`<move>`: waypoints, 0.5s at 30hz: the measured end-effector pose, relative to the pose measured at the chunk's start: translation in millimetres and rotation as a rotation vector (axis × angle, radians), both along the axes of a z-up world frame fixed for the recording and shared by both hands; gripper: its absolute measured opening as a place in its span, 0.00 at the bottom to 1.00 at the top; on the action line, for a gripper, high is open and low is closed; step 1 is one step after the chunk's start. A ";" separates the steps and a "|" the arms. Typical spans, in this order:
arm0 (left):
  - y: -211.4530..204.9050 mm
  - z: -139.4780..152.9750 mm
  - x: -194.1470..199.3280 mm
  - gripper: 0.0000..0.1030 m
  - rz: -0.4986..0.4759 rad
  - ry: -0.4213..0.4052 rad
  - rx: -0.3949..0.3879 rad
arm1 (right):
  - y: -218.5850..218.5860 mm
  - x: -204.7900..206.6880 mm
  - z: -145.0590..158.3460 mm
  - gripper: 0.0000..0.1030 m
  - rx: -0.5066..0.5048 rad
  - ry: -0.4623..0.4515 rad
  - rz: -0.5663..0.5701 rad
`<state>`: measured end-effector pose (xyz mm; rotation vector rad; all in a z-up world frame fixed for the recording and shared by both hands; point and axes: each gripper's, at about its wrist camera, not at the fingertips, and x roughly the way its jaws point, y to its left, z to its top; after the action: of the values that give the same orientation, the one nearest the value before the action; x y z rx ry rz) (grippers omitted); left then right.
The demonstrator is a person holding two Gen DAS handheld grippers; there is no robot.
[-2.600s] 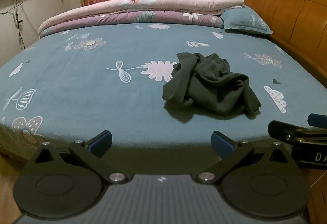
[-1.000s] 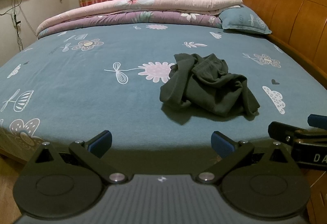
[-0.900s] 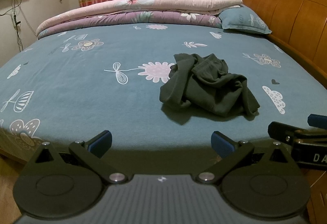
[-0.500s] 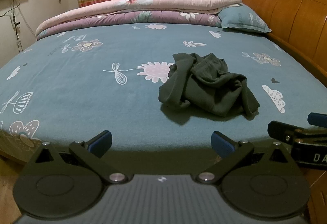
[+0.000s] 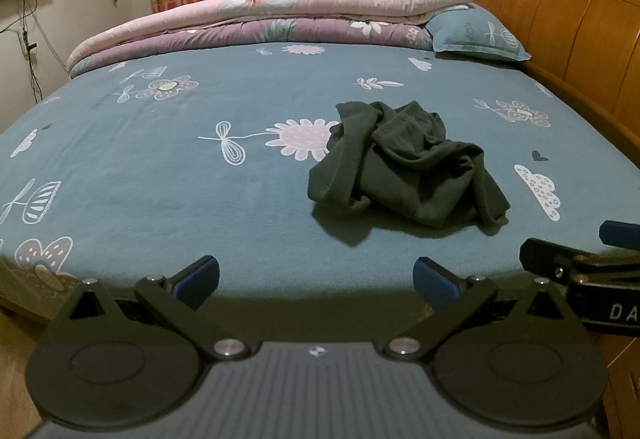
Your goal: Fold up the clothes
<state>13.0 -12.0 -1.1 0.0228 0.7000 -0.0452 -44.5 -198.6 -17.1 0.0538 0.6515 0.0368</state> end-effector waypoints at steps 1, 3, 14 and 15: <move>0.0 -0.6 0.8 0.99 0.000 0.001 -0.001 | -0.3 0.9 -0.9 1.00 0.001 0.002 0.000; -0.1 -2.1 2.9 0.99 -0.001 0.003 -0.003 | -0.5 3.1 -3.3 1.00 0.001 0.008 0.000; -0.3 -12.5 24.8 0.99 0.001 0.026 -0.010 | -0.1 24.2 -15.5 1.00 -0.001 0.034 0.007; -0.4 -13.8 28.3 0.99 0.002 0.028 -0.010 | -0.1 27.0 -17.0 1.00 -0.002 0.037 0.008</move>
<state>41.3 -12.4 -14.9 0.0115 0.7276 -0.0468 -17.5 -198.7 -34.1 0.0502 0.6892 0.0430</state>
